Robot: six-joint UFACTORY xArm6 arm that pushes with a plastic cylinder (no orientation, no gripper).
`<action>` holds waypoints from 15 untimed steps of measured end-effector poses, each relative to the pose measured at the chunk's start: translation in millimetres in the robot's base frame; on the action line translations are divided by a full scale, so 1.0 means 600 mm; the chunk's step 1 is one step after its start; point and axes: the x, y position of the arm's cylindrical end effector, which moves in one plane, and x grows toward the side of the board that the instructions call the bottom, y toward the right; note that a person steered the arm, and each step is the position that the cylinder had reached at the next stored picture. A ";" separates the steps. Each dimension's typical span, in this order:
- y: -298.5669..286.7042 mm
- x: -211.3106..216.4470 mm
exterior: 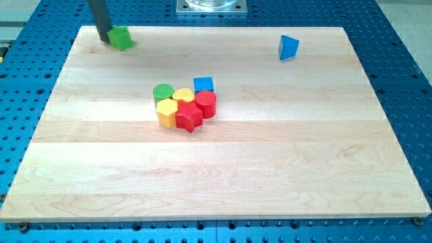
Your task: Push the green star into the green circle
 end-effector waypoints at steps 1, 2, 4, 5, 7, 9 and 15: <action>-0.023 -0.031; 0.046 -0.041; 0.086 0.078; 0.065 0.017; 0.032 0.127; 0.109 0.143; 0.234 0.186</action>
